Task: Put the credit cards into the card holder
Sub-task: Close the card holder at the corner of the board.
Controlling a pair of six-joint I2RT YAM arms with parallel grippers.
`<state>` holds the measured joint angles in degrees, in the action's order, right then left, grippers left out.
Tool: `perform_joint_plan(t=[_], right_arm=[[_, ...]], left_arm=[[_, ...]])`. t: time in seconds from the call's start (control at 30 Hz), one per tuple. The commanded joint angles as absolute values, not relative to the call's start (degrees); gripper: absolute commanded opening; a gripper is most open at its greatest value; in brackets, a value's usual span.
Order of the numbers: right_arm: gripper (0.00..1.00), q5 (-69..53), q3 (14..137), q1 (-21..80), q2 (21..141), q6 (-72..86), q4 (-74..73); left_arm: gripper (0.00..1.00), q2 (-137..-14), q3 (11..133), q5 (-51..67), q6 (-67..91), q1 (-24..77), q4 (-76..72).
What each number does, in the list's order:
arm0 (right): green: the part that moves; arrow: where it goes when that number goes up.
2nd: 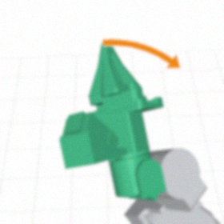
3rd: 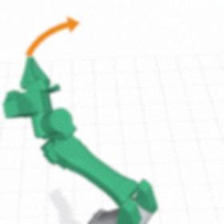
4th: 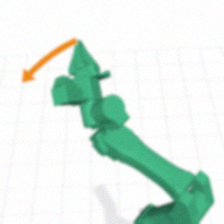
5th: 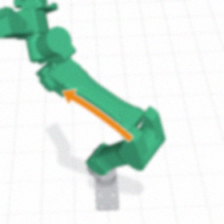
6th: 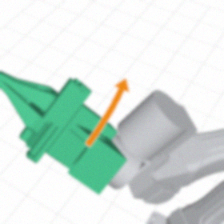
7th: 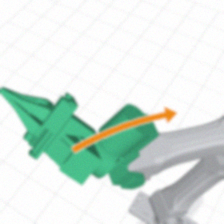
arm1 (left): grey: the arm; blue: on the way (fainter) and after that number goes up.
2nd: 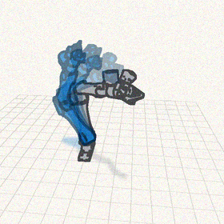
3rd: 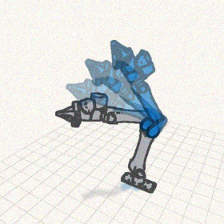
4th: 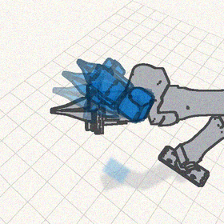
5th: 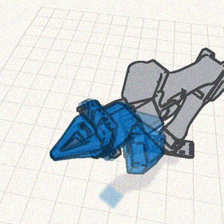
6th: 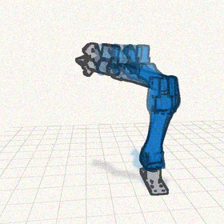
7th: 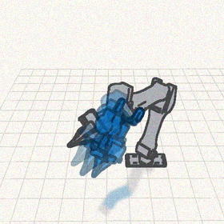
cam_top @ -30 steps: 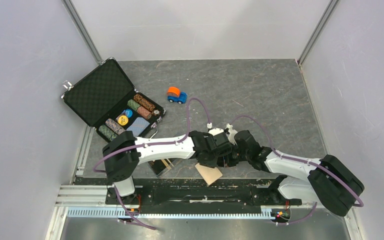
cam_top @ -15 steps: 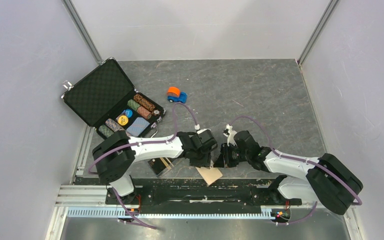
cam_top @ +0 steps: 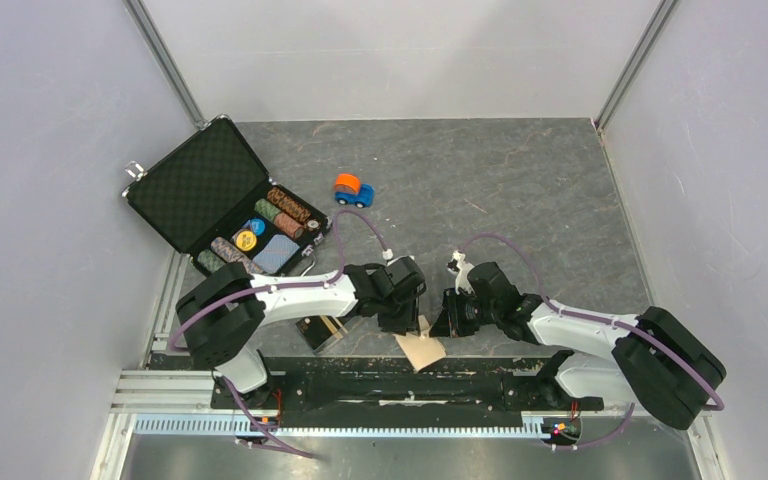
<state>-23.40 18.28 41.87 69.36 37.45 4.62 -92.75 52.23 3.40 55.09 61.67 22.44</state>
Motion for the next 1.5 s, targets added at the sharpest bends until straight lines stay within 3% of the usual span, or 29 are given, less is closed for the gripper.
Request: perform_joint_plan(t=[0.0, 0.13, 0.23, 0.7, 0.9, 0.97, 1.2, 1.47], right_arm=[[0.18, -23.1, 18.3, 42.2, 70.4, 36.3, 3.1], [0.18, -23.3, 18.7, 42.2, 70.8, 36.2, 3.2], [0.18, -23.4, 18.9, 42.2, 71.1, 36.2, 3.4], [0.18, -23.8, 19.1, 42.1, 71.2, 36.3, 3.4], [0.18, -24.0, 19.5, 42.2, 71.4, 36.3, 3.4], [0.18, -24.0, 19.5, 42.2, 71.5, 36.3, 3.4], [0.18, -24.2, 19.8, 42.2, 71.8, 36.2, 3.5], [0.18, -24.2, 20.5, 42.2, 70.4, 35.6, 3.0]], left_arm=[[0.41, -94.1, 53.5, 6.9, 56.5, 62.7, 16.0], [0.49, -93.3, 53.9, 6.7, 55.3, 63.1, 16.5], [0.51, -94.1, 53.7, 8.4, 54.9, 63.2, 15.2], [0.32, -94.9, 55.0, 6.9, 54.1, 64.1, 17.7], [0.43, -93.6, 55.9, 4.2, 52.9, 64.2, 22.3], [0.38, -93.8, 56.1, 4.3, 52.6, 64.1, 22.5], [0.05, -95.2, 57.1, 5.5, 52.1, 64.4, 21.5], [0.02, -95.3, 58.8, 4.5, 52.0, 64.6, 24.9]])
